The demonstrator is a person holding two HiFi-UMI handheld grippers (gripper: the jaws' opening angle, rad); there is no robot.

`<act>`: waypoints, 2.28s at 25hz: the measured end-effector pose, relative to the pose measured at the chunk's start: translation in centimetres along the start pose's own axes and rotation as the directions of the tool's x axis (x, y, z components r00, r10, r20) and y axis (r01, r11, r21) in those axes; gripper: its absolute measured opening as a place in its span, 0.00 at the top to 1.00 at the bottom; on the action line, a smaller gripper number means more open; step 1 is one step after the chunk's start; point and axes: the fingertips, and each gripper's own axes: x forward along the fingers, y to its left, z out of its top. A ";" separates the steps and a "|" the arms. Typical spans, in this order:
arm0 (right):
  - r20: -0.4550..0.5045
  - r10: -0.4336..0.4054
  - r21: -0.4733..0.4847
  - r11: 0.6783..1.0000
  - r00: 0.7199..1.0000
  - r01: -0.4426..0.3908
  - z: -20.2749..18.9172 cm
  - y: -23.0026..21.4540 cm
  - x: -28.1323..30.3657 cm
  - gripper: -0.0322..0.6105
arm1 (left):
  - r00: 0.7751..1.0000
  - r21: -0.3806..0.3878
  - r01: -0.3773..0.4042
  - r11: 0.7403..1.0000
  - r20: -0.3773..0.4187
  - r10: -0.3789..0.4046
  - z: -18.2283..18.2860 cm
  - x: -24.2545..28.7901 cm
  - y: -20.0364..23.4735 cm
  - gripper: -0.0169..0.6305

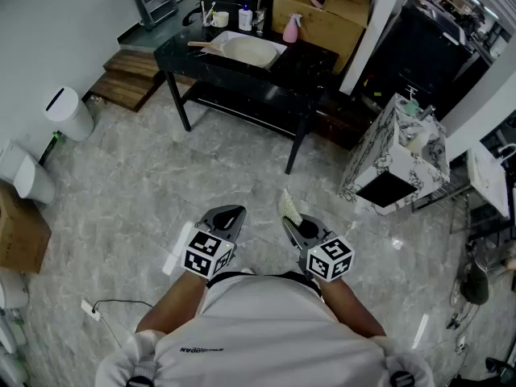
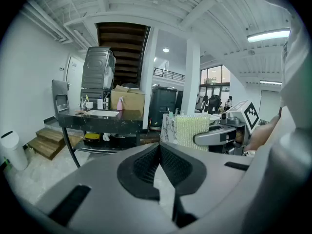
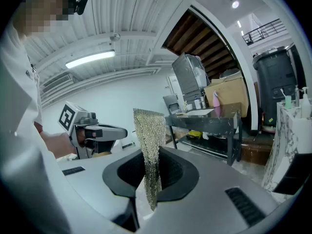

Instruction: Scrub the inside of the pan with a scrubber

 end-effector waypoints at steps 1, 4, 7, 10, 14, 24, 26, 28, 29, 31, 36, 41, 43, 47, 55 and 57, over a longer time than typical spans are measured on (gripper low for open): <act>-0.001 -0.002 -0.002 1.000 1.000 0.002 0.0 0.0 0.0 0.84 | 1.000 0.001 -0.001 1.000 0.001 0.001 0.1 0.0 0.2 0.95; -0.008 -0.010 -0.004 1.000 1.000 0.010 -0.1 -0.1 0.1 0.84 | 1.000 0.000 -0.004 1.000 0.002 0.004 0.1 -0.1 0.5 0.95; -0.013 -0.014 -0.003 1.000 1.000 0.014 -0.2 -0.3 0.0 0.84 | 1.000 -0.001 -0.002 1.000 0.001 0.002 0.0 -0.2 0.4 0.95; -0.004 -0.023 0.000 1.000 1.000 0.023 0.1 -0.3 0.1 0.84 | 1.000 -0.008 -0.004 1.000 -0.008 0.003 -0.2 -0.3 0.7 0.95; 0.022 -0.028 0.030 0.999 0.999 0.028 0.3 -0.3 0.4 0.84 | 1.000 -0.017 -0.008 1.000 -0.015 0.008 -0.5 -0.4 1.2 0.95; -0.009 0.016 0.010 1.000 1.000 -0.016 -0.1 1.4 2.9 0.84 | 0.999 -0.059 -0.047 0.997 -0.027 0.045 -2.5 -2.2 3.4 0.95; -0.021 0.030 0.007 1.000 0.999 -0.030 -0.3 1.9 3.6 0.84 | 0.998 -0.068 -0.058 0.996 -0.035 0.056 -3.0 -2.5 4.1 0.95; -0.037 0.047 0.013 0.999 0.998 -0.046 -0.5 2.2 4.4 0.84 | 0.997 -0.085 -0.071 0.994 -0.044 0.067 -3.5 -2.8 4.7 0.95; -0.046 0.056 0.019 0.998 0.997 -0.055 -0.6 2.4 4.8 0.84 | 0.996 -0.092 -0.076 0.993 -0.045 0.072 -3.7 -2.9 5.0 0.95; -0.060 0.073 0.027 0.997 0.996 -0.071 -0.6 2.5 5.6 0.84 | 0.996 -0.100 -0.083 0.992 -0.040 0.079 -3.7 -3.1 5.5 0.95; -0.087 0.108 0.025 0.994 0.990 -0.106 -0.6 2.2 8.4 0.84 | 0.994 -0.116 -0.109 0.987 -0.043 0.105 -4.3 -2.9 7.7 0.95; -0.091 0.125 0.014 0.992 0.988 -0.125 0.3 0.9 11.3 0.84 | 0.990 -0.121 -0.140 0.983 -0.047 0.135 -4.4 -2.1 10.3 0.95; -0.086 0.129 0.018 0.992 0.988 -0.128 1.0 0.0 12.7 0.84 | 0.988 -0.124 -0.150 0.981 -0.046 0.145 -4.1 -1.4 11.6 0.95; -0.081 0.135 0.054 0.990 0.988 -0.131 1.9 -2.1 15.9 0.84 | 0.987 -0.122 -0.156 0.980 -0.047 0.151 -3.5 0.4 14.0 0.95; -0.054 0.114 0.063 0.992 0.992 -0.111 6.7 -8.4 23.4 0.84 | 0.987 -0.144 -0.151 0.978 -0.069 0.143 -0.2 6.2 21.7 0.95; -0.045 0.105 0.076 0.992 0.993 -0.101 8.3 -10.3 25.6 0.84 | 0.988 -0.136 -0.148 0.980 -0.061 0.141 1.7 8.0 23.9 0.95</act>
